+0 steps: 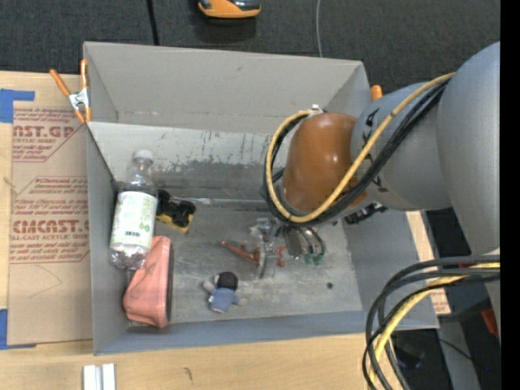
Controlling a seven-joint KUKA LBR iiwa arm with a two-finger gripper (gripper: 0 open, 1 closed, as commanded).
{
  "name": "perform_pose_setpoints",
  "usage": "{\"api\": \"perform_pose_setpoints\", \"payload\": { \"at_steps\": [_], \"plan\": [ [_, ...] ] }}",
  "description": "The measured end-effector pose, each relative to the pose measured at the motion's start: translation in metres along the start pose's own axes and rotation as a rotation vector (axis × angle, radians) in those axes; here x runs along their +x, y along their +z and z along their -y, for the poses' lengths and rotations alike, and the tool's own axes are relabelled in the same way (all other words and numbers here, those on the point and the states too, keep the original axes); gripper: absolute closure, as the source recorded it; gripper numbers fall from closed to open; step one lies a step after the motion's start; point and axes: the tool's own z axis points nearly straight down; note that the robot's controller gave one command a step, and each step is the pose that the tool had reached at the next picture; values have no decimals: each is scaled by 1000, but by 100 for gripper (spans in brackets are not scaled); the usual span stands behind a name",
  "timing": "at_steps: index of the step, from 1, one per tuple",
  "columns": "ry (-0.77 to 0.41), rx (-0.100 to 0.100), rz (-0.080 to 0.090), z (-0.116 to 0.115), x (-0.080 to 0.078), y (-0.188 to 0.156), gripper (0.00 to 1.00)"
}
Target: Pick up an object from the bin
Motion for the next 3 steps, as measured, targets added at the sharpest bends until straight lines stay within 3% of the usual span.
{"api": "perform_pose_setpoints", "payload": {
  "at_steps": [1, 2, 3],
  "plan": [
    [11, 1, 1, -12, 20, -33, 100],
    [-13, 1, 2, -2, 40, -52, 100],
    [-11, 2, -1, 2, 17, -109, 100]
  ]
}}
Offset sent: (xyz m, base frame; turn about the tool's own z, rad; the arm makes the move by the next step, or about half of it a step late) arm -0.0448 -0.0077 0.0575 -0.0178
